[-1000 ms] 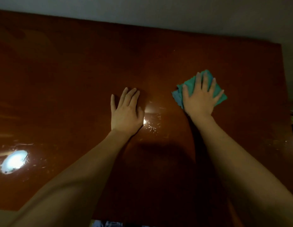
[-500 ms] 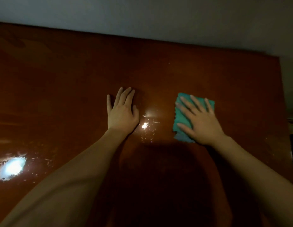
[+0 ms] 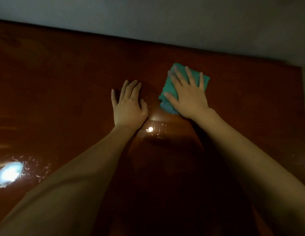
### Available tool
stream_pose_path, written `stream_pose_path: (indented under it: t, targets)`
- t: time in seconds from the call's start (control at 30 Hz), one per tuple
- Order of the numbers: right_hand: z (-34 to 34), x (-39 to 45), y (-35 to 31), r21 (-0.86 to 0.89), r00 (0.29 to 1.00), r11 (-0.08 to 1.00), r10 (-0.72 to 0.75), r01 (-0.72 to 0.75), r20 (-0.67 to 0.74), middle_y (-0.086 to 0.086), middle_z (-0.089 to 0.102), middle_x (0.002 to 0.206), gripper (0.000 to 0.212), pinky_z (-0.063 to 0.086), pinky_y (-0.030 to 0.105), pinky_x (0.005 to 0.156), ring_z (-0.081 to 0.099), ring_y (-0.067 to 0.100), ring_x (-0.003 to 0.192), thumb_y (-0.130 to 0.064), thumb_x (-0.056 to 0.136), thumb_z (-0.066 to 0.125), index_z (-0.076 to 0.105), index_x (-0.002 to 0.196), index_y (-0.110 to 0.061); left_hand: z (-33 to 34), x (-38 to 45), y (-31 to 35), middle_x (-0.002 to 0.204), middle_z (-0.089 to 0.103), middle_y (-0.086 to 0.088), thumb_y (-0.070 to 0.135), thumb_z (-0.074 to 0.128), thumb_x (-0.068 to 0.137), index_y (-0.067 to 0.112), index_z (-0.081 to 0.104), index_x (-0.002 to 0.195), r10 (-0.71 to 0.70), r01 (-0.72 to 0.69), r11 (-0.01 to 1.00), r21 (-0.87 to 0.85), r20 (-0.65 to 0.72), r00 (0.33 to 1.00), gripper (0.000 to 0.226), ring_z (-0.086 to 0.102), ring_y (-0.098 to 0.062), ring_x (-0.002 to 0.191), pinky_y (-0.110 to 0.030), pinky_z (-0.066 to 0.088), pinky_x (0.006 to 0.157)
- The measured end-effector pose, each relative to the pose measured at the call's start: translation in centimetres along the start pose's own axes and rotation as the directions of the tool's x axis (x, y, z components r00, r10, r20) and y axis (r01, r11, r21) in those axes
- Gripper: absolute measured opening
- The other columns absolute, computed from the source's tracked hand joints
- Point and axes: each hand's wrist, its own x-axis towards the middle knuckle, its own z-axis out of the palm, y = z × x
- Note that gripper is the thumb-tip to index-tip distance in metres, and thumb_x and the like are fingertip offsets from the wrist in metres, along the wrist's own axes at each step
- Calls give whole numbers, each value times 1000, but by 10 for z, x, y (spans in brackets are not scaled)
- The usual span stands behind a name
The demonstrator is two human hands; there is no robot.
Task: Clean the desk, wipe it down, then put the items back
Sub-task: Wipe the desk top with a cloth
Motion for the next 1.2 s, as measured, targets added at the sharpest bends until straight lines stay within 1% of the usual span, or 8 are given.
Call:
stream_pose_path:
  t: [0.1,0.17,0.3,0.43,0.53,0.77,1.0,1.2]
  targets:
    - [4,-34,17,-31,964,965,-259,261,61,-6,9,157,73,-7,52,113,0,20,145,-66,89,15,15,151,-27,0,1,1,152,29,4,25,41,94,18,33,144,2,-2,1000,-3,8,1000,52,10,-12,145,-44,-6,116]
    - [7,-55,39,-42,955,958,-279,284,97,-8,12,156,73,-6,49,114,2,16,143,-68,90,15,16,150,-26,0,1,0,152,30,4,24,42,94,18,34,144,4,-4,1000,-13,8,1000,51,10,-12,145,-44,-6,116]
    - [-2,-62,80,1,999,999,37,-37,33,-2,14,158,87,-3,46,115,2,14,145,-74,83,12,13,151,-20,-1,1,1,152,30,4,25,41,94,17,35,144,-5,5,1000,-18,12,1000,51,9,-12,145,-43,-7,116]
    - [-12,-16,87,95,917,914,398,-394,-26,0,6,160,83,-3,53,115,2,22,147,-67,88,21,8,152,-15,-1,3,0,152,30,5,33,32,88,18,35,144,-5,5,1000,-3,16,1000,58,9,-11,145,-44,-7,116]
    - [-14,35,71,136,868,864,494,-486,-38,2,2,160,75,-4,58,115,-1,25,147,-59,95,23,6,152,-13,-1,5,0,152,29,6,33,31,88,19,35,144,-12,12,1000,0,20,1000,58,8,-10,145,-44,-8,116]
    - [-13,97,-8,38,997,997,72,-71,-11,-3,3,160,72,-8,55,113,-4,21,147,-60,95,22,6,152,-19,1,7,0,151,32,5,19,41,92,15,36,143,-27,26,998,-54,-10,1000,52,12,-9,145,-40,-7,116]
    - [-2,15,-1,-46,969,969,-239,242,70,-6,9,159,77,-8,50,114,1,19,147,-68,87,11,9,151,-25,-1,7,1,152,29,2,22,42,93,14,35,143,-33,32,998,-46,-18,999,51,11,-10,145,-38,-6,116]
    - [-9,-35,87,48,971,970,238,-237,-5,-4,13,159,84,-3,50,115,4,20,147,-70,81,13,14,151,-25,-2,6,5,155,23,3,31,41,95,15,30,146,-12,11,1000,21,27,1000,54,4,-11,146,-41,-10,116]
